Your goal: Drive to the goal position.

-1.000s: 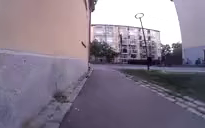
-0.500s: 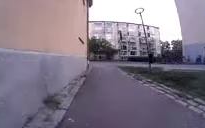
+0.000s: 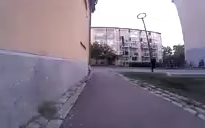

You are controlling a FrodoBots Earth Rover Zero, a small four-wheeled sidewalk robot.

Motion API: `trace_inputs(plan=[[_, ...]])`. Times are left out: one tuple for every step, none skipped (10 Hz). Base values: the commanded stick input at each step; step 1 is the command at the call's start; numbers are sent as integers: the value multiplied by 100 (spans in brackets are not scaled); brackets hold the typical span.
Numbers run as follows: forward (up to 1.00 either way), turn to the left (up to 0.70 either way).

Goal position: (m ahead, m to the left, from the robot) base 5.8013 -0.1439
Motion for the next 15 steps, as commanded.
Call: trace_inputs(plan=[[50, -1], [50, -1], [50, -1], [50, -1], [50, -1], [50, -1], [50, -1], [50, -1], [50, -1], [50, -1], [50, -1], [50, -20], [50, -51], [50, -51], [50, -51]])
